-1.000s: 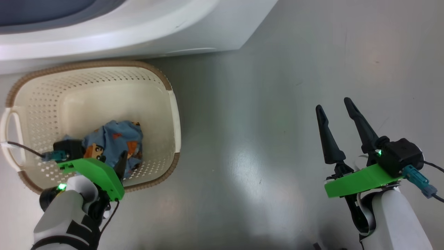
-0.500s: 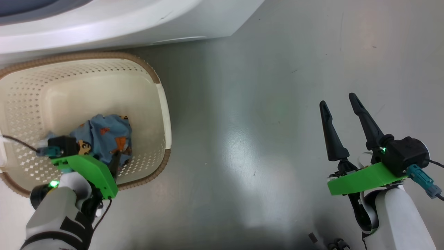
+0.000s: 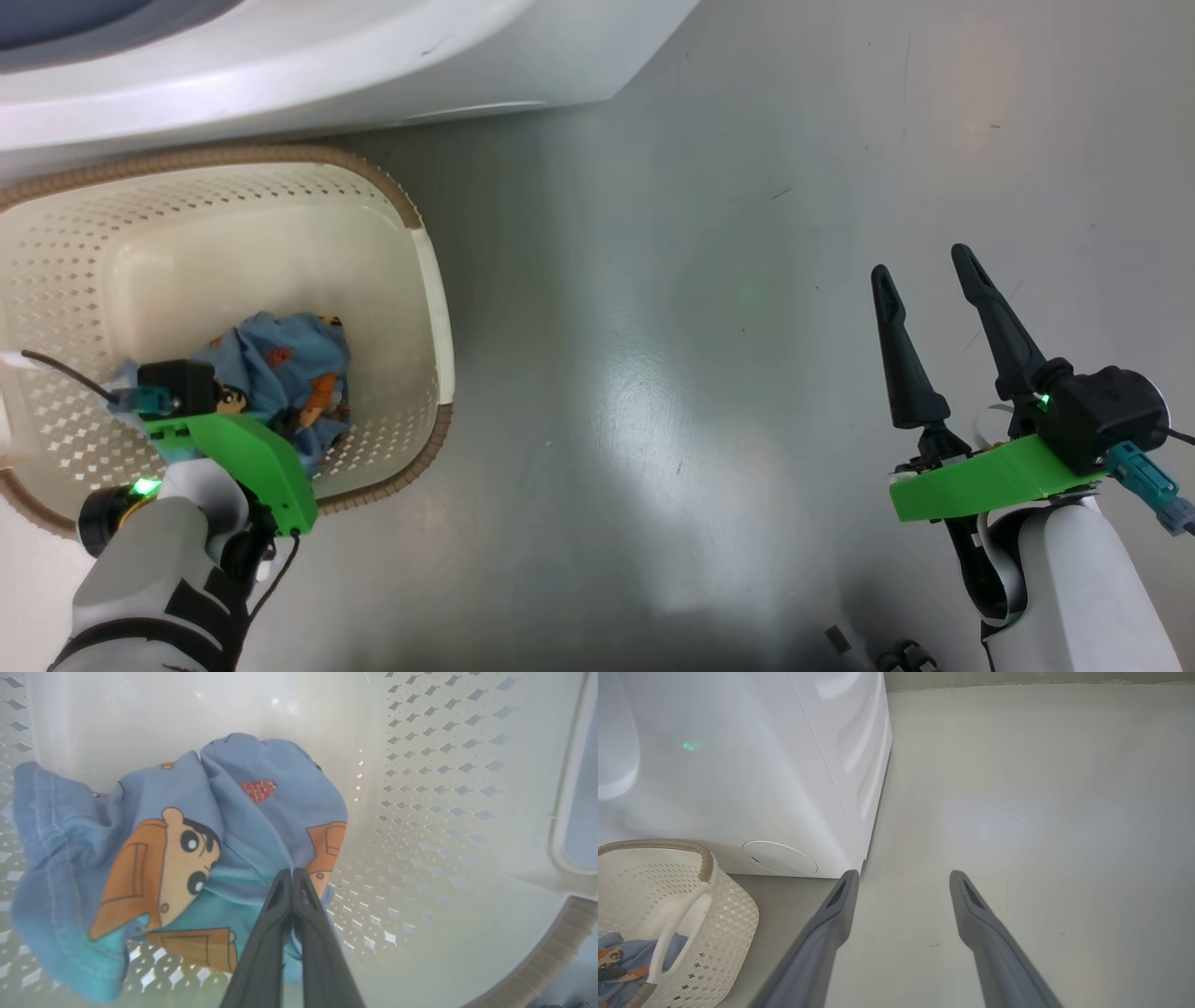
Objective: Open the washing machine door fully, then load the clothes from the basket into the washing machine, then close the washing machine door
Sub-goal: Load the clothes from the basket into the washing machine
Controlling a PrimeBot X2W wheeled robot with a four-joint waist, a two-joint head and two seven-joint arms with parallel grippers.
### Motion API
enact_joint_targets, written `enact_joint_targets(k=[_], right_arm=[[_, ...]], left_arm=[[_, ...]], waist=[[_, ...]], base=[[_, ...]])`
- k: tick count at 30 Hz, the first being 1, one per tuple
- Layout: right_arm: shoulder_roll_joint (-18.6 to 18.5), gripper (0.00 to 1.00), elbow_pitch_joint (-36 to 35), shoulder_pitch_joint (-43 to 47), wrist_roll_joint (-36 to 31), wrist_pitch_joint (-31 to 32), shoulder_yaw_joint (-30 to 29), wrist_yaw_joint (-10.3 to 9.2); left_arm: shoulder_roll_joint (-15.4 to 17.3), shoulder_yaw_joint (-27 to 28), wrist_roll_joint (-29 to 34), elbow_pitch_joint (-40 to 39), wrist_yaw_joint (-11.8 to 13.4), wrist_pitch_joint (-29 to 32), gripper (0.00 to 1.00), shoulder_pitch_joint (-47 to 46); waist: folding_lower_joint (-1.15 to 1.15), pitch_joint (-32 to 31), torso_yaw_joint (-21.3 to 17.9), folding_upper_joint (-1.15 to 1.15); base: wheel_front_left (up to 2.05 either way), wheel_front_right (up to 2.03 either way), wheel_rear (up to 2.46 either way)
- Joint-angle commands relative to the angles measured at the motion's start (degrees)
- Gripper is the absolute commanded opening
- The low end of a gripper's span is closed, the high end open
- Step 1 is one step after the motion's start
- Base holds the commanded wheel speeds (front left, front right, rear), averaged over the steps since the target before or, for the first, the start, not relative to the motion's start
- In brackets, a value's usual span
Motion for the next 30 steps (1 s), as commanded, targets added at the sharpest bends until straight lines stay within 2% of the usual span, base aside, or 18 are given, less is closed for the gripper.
enact_joint_targets(k=[1,6,15,20,30], right_arm=[[0.3,1.0,-1.2,2.6,-0.2,-0.3,1.2,0.17],[0.3,1.0,-0.7,2.8,-0.1,-0.3,1.0,0.17],[0.3,1.0,1.1,2.6,1.6,-0.3,1.7,0.17],[0.3,1.0,1.8,3.1,2.5,-0.3,1.7,0.17],[0.3,1.0,3.7,5.9,5.1,-0.3,2.3,0.17]], left_arm=[[2.1,0.9,0.0,0.1,0.4,-0.6,0.0,1.0],[1.7,1.6,-1.1,0.1,0.8,-2.8,0.0,1.3],[0.9,3.0,-3.6,-1.1,-0.3,-10.5,0.0,3.2],[1.1,3.7,-4.1,-3.3,-0.5,-11.3,0.0,5.2],[2.1,11.1,-1.6,-20.6,1.5,-11.4,0.0,19.1]], waist=[[0.0,-0.1,0.1,0.0],[0.0,-1.3,0.9,0.0],[0.0,-6.6,2.6,0.0],[0.0,-9.8,3.1,0.0],[0.0,-21.1,3.4,0.0]], base=[[0.0,0.0,0.0],[0.0,0.0,0.0],[0.0,0.0,0.0],[0.0,0.0,0.0],[0.0,0.0,0.0]])
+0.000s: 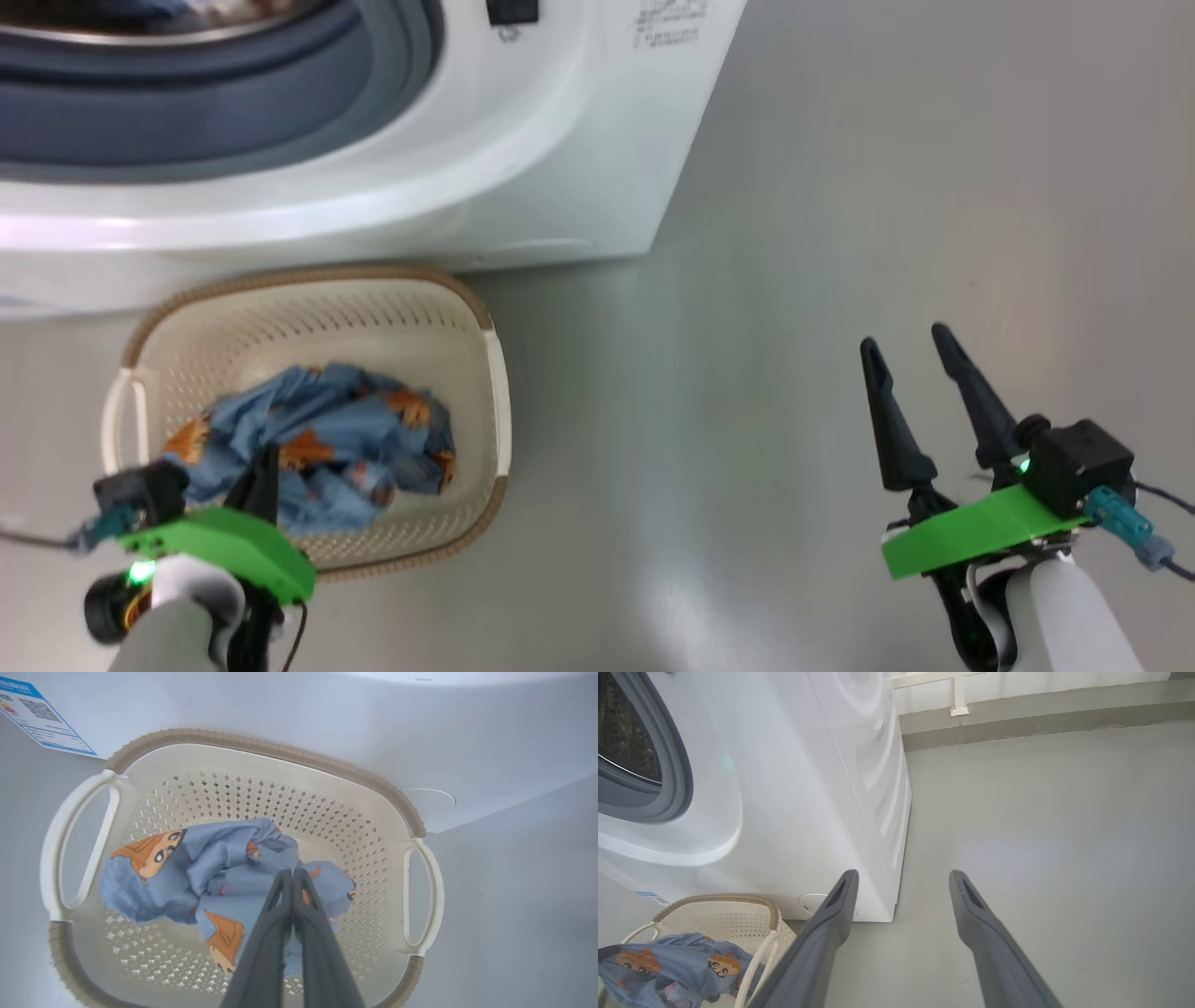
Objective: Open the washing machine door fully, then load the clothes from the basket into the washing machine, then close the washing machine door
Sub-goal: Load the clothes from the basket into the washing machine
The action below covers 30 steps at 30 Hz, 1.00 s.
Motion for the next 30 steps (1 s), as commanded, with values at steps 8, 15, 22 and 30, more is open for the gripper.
enact_joint_targets(k=[8,15,22,30], right_arm=[[0.3,1.0,0.1,4.9,1.3,-0.3,1.8,0.17],[0.3,1.0,0.6,8.0,2.0,-0.3,1.4,0.17],[0.3,1.0,1.0,11.0,2.3,-0.3,1.3,0.17],[0.3,1.0,1.1,13.5,1.0,-0.3,1.6,0.17]], left_arm=[[0.3,6.6,4.4,-13.1,1.6,-0.8,0.0,11.9],[-2.2,10.3,7.5,-24.9,2.7,-0.8,0.0,21.4],[-3.7,11.6,9.8,-36.3,4.7,-0.8,0.0,29.3],[-4.0,10.8,12.3,-45.4,6.1,-0.8,0.0,35.2]], waist=[[0.01,-12.0,0.9,0.0],[0.01,-18.4,1.2,0.0],[0.01,-23.7,1.6,0.0],[0.01,-28.0,2.7,0.0]], base=[[0.0,0.0,0.0],[0.0,0.0,0.0],[0.0,0.0,0.0],[0.0,0.0,0.0]])
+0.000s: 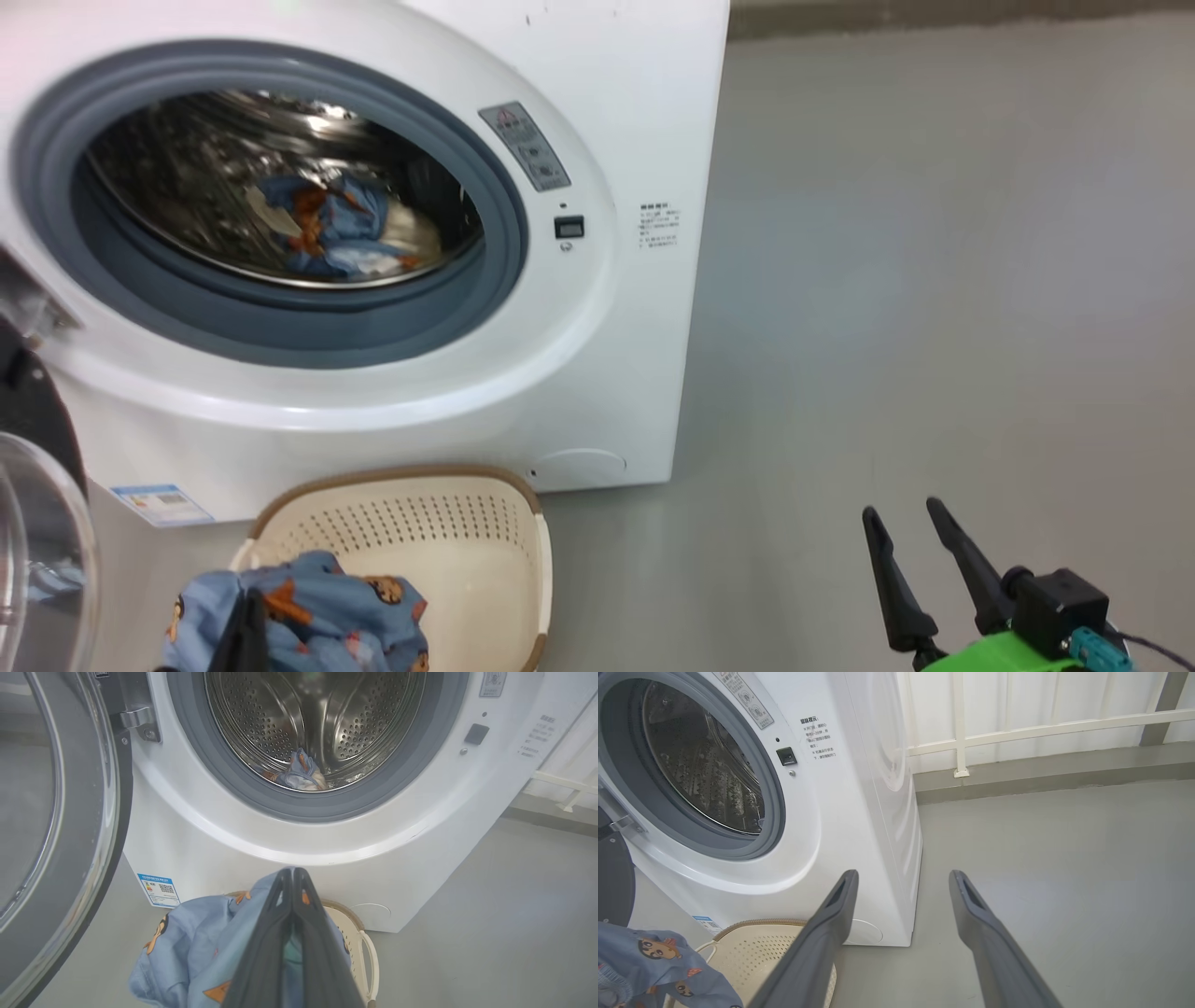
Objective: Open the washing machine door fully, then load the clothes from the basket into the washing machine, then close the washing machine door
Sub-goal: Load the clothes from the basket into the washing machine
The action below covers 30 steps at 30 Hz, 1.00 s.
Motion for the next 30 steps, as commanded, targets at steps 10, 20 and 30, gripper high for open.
enact_joint_targets(k=[10,20,30], right_arm=[[-0.1,1.0,-0.8,3.1,-0.1,-0.3,1.6,0.17],[-0.1,1.0,-1.0,3.3,0.3,-0.3,1.5,0.17],[-0.1,1.0,-0.9,2.7,1.1,-0.3,2.3,0.17]], left_arm=[[0.4,0.0,2.1,-11.2,3.0,-0.8,0.0,5.6],[0.4,-0.1,2.6,-13.8,3.3,-0.8,0.0,6.9],[0.4,-0.5,2.0,-14.0,3.2,-0.8,0.0,6.3]], waist=[[0.01,-7.3,1.4,0.0],[0.01,-7.6,1.5,0.0],[0.01,-7.1,2.0,0.0]], base=[[0.0,0.0,0.0],[0.0,0.0,0.0],[0.0,0.0,0.0]])
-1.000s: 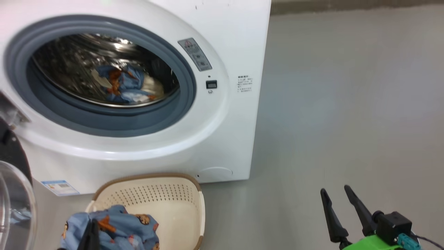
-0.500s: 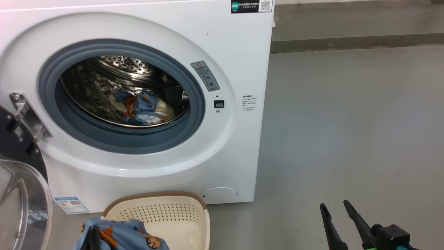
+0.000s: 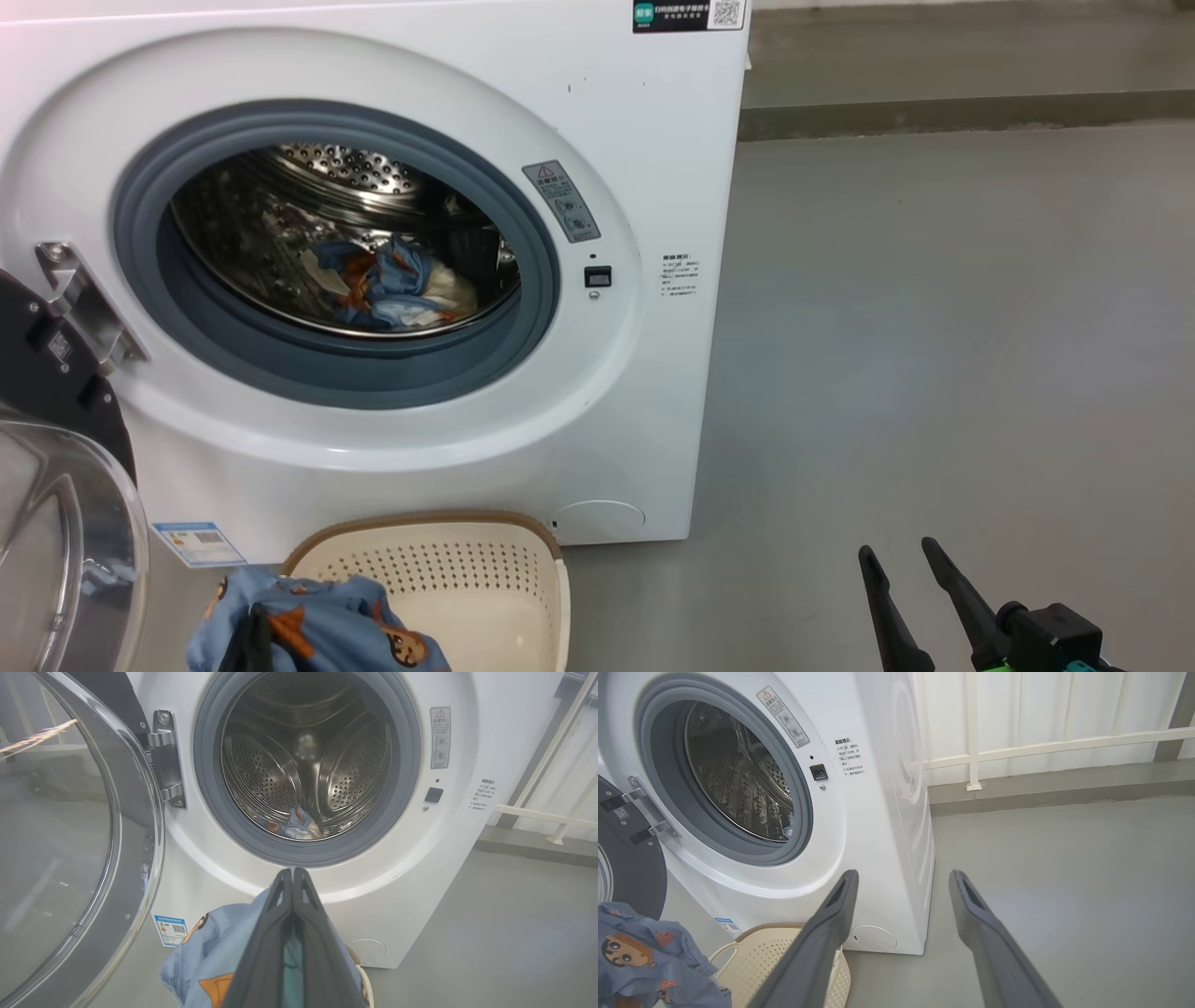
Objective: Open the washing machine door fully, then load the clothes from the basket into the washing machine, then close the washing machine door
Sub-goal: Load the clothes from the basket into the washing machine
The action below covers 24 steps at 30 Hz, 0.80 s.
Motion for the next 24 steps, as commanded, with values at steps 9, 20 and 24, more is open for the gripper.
enact_joint_targets(k=[9,20,24], right_arm=[[-0.2,1.0,-1.3,-2.6,1.3,-0.3,2.8,0.17],[-0.2,1.0,-1.9,-5.7,1.8,-0.3,3.9,0.17],[-0.2,1.0,-1.9,-7.7,2.1,-0.3,4.6,0.17]], left_arm=[[0.3,0.6,-2.3,-0.8,0.2,-0.8,0.0,-6.2],[0.4,1.5,-0.7,4.5,-0.6,-0.8,0.0,-19.9],[1.0,3.1,0.8,7.6,-1.7,-0.8,0.0,-26.0]], waist=[[0.0,2.0,-0.9,0.0],[0.0,9.1,-4.8,0.0],[0.0,12.5,-6.8,0.0]], base=[[0.0,0.0,0.0],[0.0,0.0,0.0],[0.0,0.0,0.0]])
